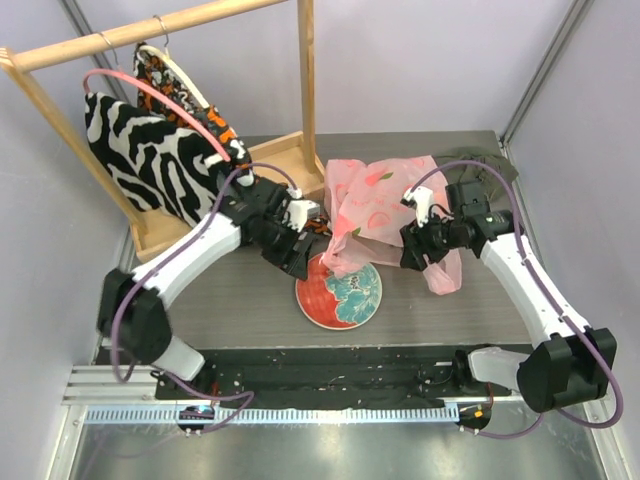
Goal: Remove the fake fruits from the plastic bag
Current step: Move the plate to the center of the board, then adjust the plastic bag at the center of the board.
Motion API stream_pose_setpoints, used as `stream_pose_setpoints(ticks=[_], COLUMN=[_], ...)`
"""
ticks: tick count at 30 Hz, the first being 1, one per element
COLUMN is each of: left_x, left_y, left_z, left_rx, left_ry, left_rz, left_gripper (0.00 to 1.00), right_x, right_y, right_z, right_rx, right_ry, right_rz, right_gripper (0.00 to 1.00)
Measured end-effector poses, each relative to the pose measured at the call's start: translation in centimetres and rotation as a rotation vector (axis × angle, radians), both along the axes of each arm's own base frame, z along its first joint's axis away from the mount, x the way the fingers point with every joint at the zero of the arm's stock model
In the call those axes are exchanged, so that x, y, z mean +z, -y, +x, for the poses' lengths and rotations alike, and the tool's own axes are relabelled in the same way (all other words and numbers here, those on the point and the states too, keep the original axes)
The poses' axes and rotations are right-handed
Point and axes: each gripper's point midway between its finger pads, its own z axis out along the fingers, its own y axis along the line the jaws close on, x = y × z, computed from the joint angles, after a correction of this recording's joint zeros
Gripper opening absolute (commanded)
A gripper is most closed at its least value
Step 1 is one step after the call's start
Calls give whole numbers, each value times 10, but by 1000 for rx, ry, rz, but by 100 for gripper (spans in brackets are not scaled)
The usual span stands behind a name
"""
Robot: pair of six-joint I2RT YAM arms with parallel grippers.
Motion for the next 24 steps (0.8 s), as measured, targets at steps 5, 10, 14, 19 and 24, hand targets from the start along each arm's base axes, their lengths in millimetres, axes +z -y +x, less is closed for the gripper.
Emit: stream_pose_setpoints(ticks=[5,10,14,19,24], left_x=[49,46,36,30,39], left_y=[5,35,65,94,103], left_z=[-14,-4,19,57,75], left_rx=[-23,-17,1,56,80], left_ry=[119,80,51,123,162], left_rz=[-129,-167,-166,-105,-83], left_gripper=[85,94,87,50,7], right_x=[-8,-32,-54,-69,-74], right_y=[-20,-33,-32,-17,34], right_z=[-7,-7,10,37,88], right_rx=[37,6,-73,-191,-359], right_ry=[-27,-113,-161,-138,-95], right_rz=[22,28,3,-64,-166], right_gripper=[58,59,63,64,64])
